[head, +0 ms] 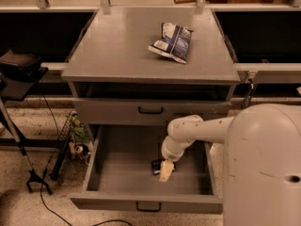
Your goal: Pick rxbar blueberry from middle drawer and place on counter
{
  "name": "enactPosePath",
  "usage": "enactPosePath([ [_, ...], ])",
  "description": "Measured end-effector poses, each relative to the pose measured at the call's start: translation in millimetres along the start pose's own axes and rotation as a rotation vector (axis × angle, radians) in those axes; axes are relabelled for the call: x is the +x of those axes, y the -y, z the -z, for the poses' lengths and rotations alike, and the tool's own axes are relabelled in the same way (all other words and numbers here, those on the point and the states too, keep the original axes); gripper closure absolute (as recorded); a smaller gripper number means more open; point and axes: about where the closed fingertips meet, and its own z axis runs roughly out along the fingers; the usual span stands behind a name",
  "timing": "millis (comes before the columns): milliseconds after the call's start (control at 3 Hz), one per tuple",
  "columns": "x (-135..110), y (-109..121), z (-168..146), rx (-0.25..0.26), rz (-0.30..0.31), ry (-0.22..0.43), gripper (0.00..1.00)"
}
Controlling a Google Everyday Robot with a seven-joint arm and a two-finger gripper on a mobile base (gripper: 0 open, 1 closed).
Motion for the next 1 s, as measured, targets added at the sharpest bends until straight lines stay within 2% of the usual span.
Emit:
enactPosePath([
  [667,16,6,-40,0.032,0.015,-0.063,0.0],
  [1000,26,13,-61,0.032,0.014,-0.085,0.0],
])
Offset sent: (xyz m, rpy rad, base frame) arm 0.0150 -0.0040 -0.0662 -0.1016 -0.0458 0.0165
